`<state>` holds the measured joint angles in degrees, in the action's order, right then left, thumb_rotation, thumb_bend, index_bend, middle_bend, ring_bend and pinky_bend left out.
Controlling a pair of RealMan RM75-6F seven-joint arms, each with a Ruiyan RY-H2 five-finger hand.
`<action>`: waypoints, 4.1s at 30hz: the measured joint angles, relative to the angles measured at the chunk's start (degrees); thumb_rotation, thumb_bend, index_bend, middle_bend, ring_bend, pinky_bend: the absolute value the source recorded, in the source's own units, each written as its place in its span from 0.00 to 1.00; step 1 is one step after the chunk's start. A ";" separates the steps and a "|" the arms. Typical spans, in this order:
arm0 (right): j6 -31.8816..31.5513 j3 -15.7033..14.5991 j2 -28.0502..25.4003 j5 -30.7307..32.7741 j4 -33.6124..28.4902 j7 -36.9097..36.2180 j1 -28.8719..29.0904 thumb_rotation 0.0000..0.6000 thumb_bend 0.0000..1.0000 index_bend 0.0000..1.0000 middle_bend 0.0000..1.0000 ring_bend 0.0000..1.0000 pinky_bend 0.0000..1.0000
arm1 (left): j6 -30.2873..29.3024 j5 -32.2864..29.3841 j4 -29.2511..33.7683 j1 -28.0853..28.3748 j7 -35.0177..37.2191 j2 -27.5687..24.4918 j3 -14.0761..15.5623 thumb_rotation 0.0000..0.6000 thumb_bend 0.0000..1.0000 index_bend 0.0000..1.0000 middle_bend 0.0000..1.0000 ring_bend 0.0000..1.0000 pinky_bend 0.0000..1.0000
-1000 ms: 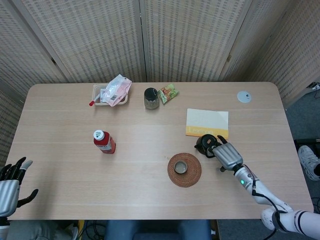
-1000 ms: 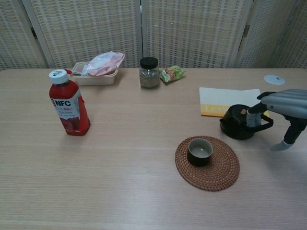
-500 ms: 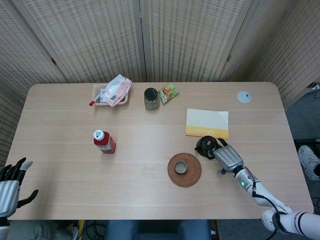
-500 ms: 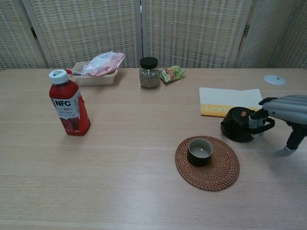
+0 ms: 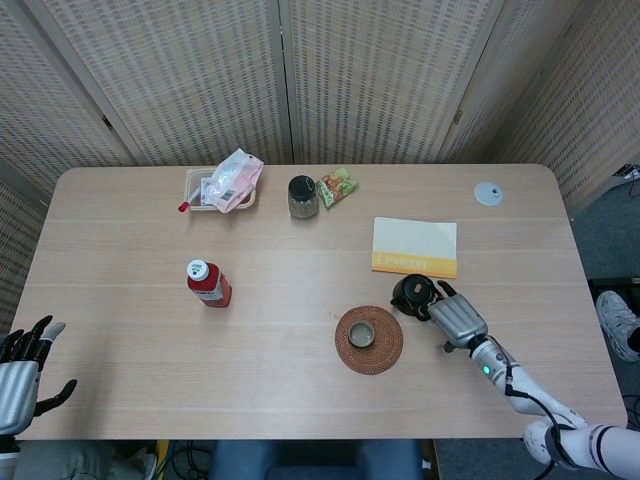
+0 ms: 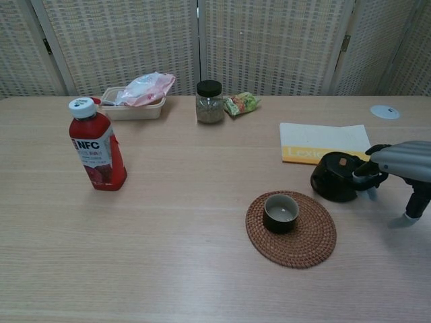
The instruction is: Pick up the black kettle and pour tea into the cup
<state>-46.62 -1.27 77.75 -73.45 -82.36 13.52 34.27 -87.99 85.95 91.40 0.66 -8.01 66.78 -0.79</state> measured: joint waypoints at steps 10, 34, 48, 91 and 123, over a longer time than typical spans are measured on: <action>0.40 0.10 0.01 -0.54 0.55 0.11 0.34 1.00 0.00 0.53 0.53 0.42 0.00 | 0.02 -0.01 0.09 -0.04 -0.06 -0.03 0.02 1.00 0.22 0.14 0.06 0.16 0.09; 0.58 0.77 0.74 -1.11 1.89 -1.27 0.65 1.00 0.00 0.72 0.70 0.59 0.00 | 0.11 -0.08 0.09 -0.08 0.37 -0.17 0.00 1.00 0.22 0.14 0.06 0.16 0.09; -0.09 1.30 0.86 -2.54 2.67 -1.79 1.08 0.65 0.00 0.79 0.76 0.63 0.00 | 0.65 -0.32 -0.06 0.11 0.76 0.05 -0.03 1.00 0.22 0.14 0.06 0.16 0.09; -1.09 5.72 1.50 -2.06 2.70 -3.65 4.51 0.53 0.25 0.98 0.99 0.86 0.30 | 1.13 -0.68 -0.37 0.24 0.77 0.20 0.10 1.00 0.22 0.14 0.06 0.16 0.09; -1.23 4.94 -0.62 -4.34 -2.50 -3.19 5.67 0.67 0.53 0.98 0.98 0.86 0.46 | -0.07 -0.29 -1.32 -0.52 1.81 0.57 0.20 1.00 0.22 0.14 0.06 0.16 0.09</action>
<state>-47.85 3.67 77.14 -77.79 -84.86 10.34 39.94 -88.07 85.66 90.09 0.14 -6.20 67.36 -0.59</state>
